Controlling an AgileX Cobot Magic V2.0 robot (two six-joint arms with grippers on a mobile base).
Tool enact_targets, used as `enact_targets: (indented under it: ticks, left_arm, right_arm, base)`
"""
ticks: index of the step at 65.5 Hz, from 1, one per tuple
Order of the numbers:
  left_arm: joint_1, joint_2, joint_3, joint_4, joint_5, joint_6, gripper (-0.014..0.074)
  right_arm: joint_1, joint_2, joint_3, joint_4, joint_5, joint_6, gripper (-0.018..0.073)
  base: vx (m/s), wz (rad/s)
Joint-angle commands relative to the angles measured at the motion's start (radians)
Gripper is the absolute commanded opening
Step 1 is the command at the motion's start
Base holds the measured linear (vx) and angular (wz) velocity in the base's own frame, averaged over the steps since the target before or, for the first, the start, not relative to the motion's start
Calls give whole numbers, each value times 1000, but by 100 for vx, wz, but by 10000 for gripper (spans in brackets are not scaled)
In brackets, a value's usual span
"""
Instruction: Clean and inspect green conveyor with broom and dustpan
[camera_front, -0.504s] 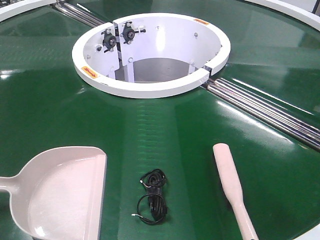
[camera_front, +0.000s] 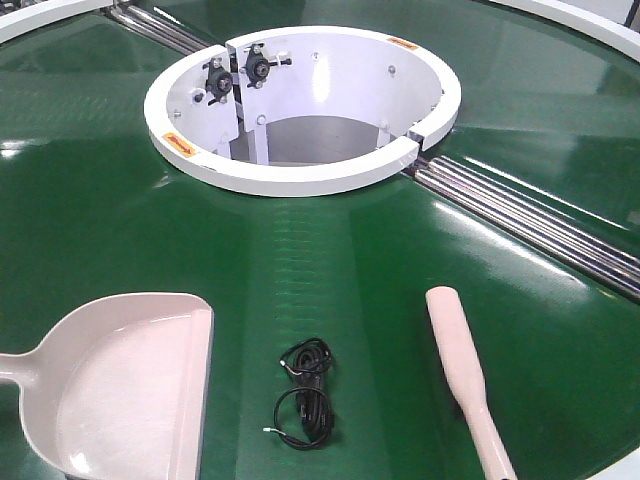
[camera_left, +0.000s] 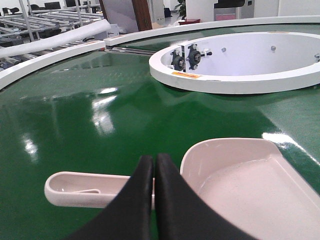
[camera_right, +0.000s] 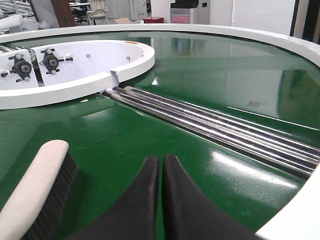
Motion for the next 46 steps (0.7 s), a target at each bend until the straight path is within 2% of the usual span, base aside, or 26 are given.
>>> enact_targets:
  ticks: [1,46]
  left_arm:
    - [-7,-15,22,-1,-80,-3,-22]
    - [-7,-15,22,-1,-92,-4,-22]
  right_arm:
    - [-2,-9,11,-7,-73,-6,-10]
    - [-2,-9,11,-9,-85,-13,-10]
  base:
    - [0,0]
    - [0,0]
